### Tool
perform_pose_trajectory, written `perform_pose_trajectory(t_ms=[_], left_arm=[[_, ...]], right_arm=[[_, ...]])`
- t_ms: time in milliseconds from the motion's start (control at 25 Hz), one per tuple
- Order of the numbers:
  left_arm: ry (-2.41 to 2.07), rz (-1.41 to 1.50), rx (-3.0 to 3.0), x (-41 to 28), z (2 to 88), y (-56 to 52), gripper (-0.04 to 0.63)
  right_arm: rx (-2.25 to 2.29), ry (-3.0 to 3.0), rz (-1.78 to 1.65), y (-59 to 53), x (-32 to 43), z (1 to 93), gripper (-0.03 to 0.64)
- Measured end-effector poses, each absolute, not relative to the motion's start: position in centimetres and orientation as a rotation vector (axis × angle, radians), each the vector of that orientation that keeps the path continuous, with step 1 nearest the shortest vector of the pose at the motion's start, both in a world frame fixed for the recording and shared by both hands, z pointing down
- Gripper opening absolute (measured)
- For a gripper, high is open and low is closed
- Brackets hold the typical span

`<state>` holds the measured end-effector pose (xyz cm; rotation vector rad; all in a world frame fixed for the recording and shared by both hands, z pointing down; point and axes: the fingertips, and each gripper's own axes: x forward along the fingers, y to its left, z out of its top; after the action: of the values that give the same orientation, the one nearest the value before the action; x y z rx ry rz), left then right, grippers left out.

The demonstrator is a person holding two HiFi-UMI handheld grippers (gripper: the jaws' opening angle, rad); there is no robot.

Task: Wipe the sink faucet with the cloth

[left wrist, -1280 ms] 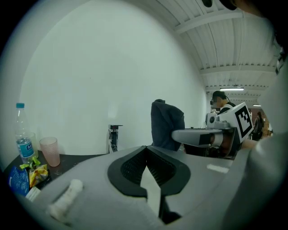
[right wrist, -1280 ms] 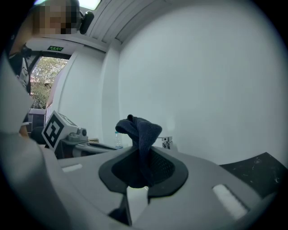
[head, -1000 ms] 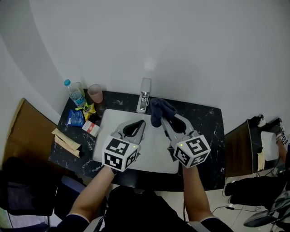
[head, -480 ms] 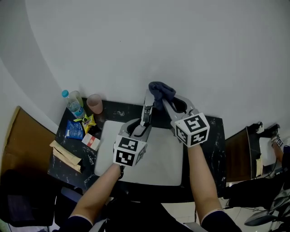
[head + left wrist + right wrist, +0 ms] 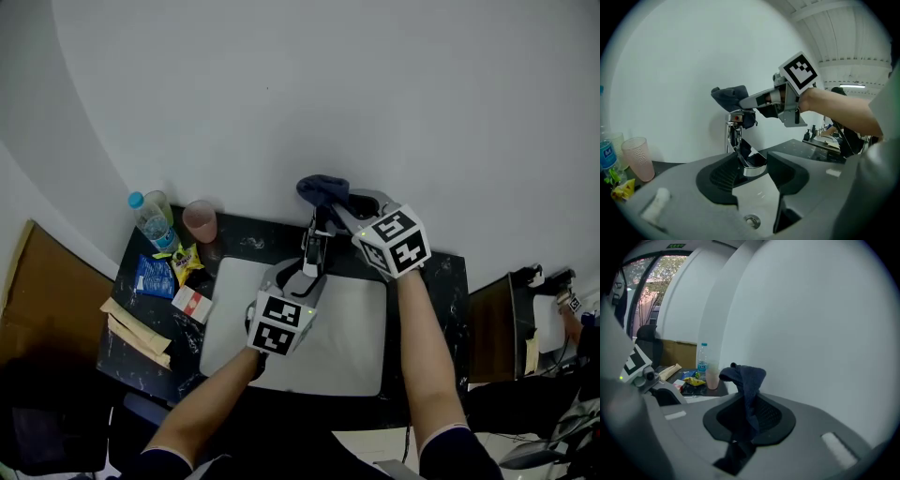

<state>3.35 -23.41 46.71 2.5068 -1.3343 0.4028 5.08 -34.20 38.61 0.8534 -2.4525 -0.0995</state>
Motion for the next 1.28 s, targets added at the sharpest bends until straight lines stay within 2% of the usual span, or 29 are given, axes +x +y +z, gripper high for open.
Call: perform_pose_trajectory(t_ms=[400,720,1000,1280], left_arm=[[-1.3,0.385,2.511,3.5,46.9,-23.4,0.202],[-1.292,0.399,2.504,3.4,46.9,-23.5,0.202],[-1.3,0.399,2.501,3.3,46.9,-23.7,0.202],[-1.282,0.409,2.508,3.2,47.0,-23.6,0.202]], right_arm=[[0.769,-2.347,-0.16,-36.0,2.8,39.3,0.052],[0.575,-2.379,-0.12,-30.1,2.4,38.8,0.049],[0.605,-2.429,-0.1,-26.2,3.7,38.0,0.049],[0.689,-2.488,0.042,-28.2,3.7,38.2,0.049]])
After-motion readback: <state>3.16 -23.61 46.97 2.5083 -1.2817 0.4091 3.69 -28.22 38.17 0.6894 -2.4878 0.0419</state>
